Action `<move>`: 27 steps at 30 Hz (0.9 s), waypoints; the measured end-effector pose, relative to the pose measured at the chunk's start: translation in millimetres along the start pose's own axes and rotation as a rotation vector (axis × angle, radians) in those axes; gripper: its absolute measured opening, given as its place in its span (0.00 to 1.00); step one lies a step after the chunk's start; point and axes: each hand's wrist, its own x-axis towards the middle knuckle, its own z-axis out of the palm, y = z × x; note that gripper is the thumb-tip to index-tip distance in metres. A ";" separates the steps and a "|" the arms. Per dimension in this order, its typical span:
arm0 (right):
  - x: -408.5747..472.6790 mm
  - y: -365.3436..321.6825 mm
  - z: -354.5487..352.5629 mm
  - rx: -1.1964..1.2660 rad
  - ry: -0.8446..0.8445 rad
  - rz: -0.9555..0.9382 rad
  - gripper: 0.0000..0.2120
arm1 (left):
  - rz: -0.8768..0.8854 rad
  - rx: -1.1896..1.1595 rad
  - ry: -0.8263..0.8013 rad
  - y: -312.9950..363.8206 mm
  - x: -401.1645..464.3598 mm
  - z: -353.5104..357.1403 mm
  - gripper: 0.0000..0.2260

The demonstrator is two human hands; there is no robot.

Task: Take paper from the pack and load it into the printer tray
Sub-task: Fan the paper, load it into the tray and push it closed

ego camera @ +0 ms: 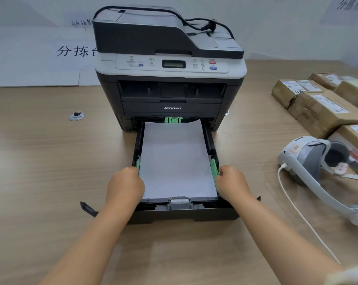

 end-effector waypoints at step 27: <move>2.4 2.8 14.9 0.039 0.017 -0.038 0.13 | 0.024 -0.103 -0.004 0.5 -6.2 10.9 0.18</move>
